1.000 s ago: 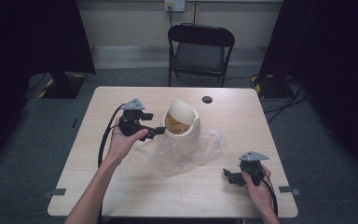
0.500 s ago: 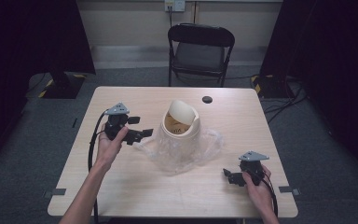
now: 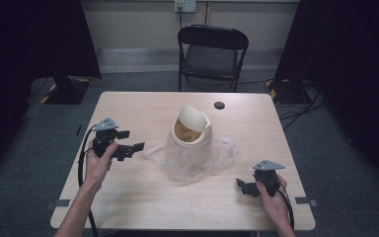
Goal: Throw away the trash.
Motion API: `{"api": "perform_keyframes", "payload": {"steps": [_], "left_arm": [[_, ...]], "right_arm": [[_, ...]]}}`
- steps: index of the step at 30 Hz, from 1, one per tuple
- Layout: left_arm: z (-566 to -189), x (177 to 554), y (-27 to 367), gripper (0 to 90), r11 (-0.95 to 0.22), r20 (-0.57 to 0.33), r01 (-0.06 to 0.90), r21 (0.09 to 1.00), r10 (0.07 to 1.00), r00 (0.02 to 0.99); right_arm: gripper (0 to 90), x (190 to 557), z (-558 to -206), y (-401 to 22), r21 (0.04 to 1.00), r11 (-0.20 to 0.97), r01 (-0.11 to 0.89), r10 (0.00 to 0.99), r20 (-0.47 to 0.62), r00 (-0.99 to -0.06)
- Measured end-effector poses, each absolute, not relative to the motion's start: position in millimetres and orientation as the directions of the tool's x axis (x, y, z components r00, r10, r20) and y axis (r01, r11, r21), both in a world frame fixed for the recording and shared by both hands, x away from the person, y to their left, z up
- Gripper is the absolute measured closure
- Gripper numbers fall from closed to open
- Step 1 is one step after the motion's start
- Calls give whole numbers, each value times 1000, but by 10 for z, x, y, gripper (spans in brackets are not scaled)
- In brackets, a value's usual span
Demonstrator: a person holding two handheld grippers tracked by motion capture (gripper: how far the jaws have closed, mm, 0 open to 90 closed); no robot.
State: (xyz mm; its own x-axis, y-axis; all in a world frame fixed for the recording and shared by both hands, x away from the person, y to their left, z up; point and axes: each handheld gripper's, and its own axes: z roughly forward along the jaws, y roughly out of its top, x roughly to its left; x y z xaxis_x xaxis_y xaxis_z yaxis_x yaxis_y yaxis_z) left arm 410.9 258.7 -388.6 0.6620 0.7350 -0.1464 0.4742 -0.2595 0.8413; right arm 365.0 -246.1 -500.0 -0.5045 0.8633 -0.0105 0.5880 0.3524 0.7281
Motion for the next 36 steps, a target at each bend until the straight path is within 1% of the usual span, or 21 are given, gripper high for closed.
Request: {"api": "perform_keyframes", "payload": {"steps": [6,9,14,19,23,25,27,29,33,36], "left_arm": [[-3983,3982,2773,160,-232,-139,477,848,771,622],[-4055,3929,2809,160,-208,-155,479,853,776,612],[-4219,3836,2897,159,-273,-84,498,823,809,582],[-4443,3745,3039,159,-235,-106,535,812,842,530],[-4593,3711,3092,161,-231,-117,571,788,854,507],[-4644,3694,3107,161,-245,-102,579,777,859,502],[-4718,3675,3117,159,-258,-108,599,758,856,505],[-4793,3651,3148,162,-278,-82,618,735,868,489],[-4902,3621,3196,160,-259,-94,641,722,882,462],[-4951,3612,3172,159,-288,-49,630,722,886,460]], "right_arm": [[96,3650,-5000,-2461,728,352,588,863,-10,-504],[96,3651,-5000,-2461,728,352,588,863,-10,-504],[96,3650,-5000,-2461,728,352,588,863,-10,-504],[96,3650,-5000,-2461,728,352,588,863,-10,-504],[96,3650,-5000,-2461,728,353,588,863,-11,-505],[96,3651,-4999,-2461,728,352,588,863,-10,-504],[96,3650,-5000,-2461,728,352,588,863,-10,-504],[96,3650,-4999,-2461,728,352,588,863,-10,-504],[96,3651,-5000,-2461,728,353,588,863,-11,-504],[96,3651,-5000,-2461,728,352,588,863,-10,-504]]}}
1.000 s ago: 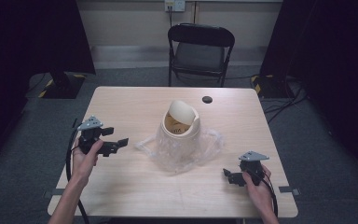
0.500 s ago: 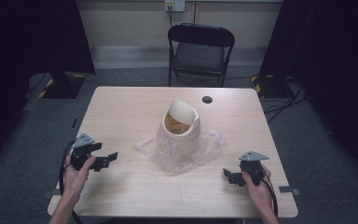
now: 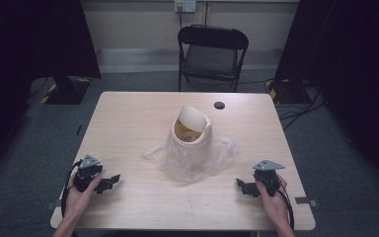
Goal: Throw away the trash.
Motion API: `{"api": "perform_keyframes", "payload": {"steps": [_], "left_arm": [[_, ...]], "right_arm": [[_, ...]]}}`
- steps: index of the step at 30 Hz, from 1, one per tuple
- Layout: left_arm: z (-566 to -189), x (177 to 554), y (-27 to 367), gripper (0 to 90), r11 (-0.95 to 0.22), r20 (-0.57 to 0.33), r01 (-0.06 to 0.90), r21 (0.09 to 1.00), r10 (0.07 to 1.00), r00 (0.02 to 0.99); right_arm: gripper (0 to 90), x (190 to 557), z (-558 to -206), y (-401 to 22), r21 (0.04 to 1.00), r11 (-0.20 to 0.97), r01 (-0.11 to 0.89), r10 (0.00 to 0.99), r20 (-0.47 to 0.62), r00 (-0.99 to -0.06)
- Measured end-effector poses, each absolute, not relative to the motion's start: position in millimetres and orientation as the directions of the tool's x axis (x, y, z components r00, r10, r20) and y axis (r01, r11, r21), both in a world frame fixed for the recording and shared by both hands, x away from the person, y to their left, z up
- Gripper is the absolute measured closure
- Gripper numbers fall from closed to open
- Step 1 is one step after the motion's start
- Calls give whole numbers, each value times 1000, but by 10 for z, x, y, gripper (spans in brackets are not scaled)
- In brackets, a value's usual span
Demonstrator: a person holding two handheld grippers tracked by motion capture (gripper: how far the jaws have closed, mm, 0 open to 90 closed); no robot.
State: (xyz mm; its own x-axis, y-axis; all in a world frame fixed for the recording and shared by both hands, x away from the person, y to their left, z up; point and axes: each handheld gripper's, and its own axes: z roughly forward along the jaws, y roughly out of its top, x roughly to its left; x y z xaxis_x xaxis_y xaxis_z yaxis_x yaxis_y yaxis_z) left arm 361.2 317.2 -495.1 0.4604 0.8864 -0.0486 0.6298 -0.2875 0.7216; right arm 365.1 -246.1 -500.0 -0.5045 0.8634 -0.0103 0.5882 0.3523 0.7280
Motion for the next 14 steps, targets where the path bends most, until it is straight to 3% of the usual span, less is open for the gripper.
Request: {"api": "perform_keyframes", "payload": {"steps": [3,14], "left_arm": [[-5012,3601,3123,151,-298,-7,609,735,895,446],[-5022,3616,3111,116,-297,-5,611,734,897,442]], "right_arm": [[96,3650,-5000,-2461,728,352,588,863,-10,-504],[96,3651,-5000,-2461,728,352,588,863,-10,-504]]}}
